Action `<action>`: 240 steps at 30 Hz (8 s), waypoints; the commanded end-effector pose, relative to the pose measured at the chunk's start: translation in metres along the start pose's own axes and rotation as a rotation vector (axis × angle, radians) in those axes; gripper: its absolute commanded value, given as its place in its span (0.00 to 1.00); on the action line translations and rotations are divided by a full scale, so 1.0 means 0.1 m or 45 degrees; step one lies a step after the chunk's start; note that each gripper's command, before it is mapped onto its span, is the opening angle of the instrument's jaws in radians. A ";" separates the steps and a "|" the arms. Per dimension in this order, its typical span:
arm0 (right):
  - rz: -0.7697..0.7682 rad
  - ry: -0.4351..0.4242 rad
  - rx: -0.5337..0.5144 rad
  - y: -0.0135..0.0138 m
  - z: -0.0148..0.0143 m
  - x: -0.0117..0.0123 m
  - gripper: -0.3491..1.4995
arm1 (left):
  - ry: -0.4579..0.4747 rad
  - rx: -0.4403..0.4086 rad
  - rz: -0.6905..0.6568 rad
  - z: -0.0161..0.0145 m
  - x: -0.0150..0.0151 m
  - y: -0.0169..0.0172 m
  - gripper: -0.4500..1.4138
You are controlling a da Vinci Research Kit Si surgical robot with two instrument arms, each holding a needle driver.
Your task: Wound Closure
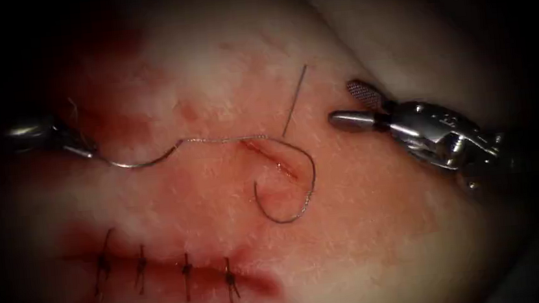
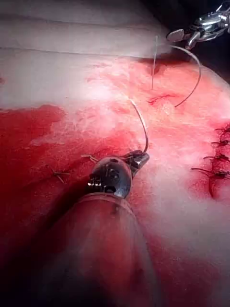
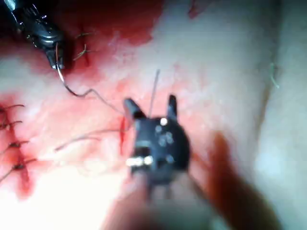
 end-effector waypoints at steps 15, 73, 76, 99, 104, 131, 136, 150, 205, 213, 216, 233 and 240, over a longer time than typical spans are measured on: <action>-0.043 -0.014 0.003 -0.005 0.009 -0.013 0.98 | -0.040 0.309 -0.091 -0.030 0.095 0.024 0.66; -0.127 -0.099 0.292 -0.158 0.044 0.006 0.85 | -0.902 0.996 0.037 0.008 0.075 0.075 0.63; -0.127 -0.103 0.292 -0.157 0.044 0.006 0.85 | -0.756 1.003 0.020 0.015 0.089 0.068 0.62; -0.154 -0.120 0.284 -0.160 0.043 0.005 0.85 | -0.414 1.224 -0.203 0.048 0.128 -0.051 0.64; -0.154 -0.120 0.284 -0.160 0.042 0.005 0.85 | -0.451 1.201 -0.227 0.066 0.117 -0.064 0.66; -0.163 -0.121 0.279 -0.159 0.043 0.003 0.85 | -0.497 1.108 -0.318 0.077 0.110 -0.064 0.05; -0.164 -0.121 0.277 -0.158 0.042 0.004 0.85 | -0.481 1.098 -0.357 0.076 0.116 -0.060 0.05; -0.217 -0.031 0.152 -0.094 -0.010 0.032 0.46 | -0.322 1.027 -0.309 0.040 0.143 -0.012 0.05; -0.411 0.047 0.085 -0.116 0.096 -0.028 0.78 | -0.638 0.776 0.163 0.198 0.129 0.069 0.05; -0.443 -0.027 0.107 -0.117 0.103 -0.043 0.77 | -0.646 0.797 0.195 0.184 0.154 0.085 0.05; -0.450 -0.053 0.134 -0.119 0.106 -0.048 0.77 | -0.648 0.821 0.214 0.176 0.168 0.088 0.05; -0.469 -0.112 0.250 -0.126 0.104 -0.059 0.74 | -0.771 0.881 0.393 0.142 0.209 0.024 0.05; -0.470 -0.112 0.266 -0.128 0.104 -0.062 0.74 | -0.770 0.844 0.387 0.151 0.199 0.008 0.05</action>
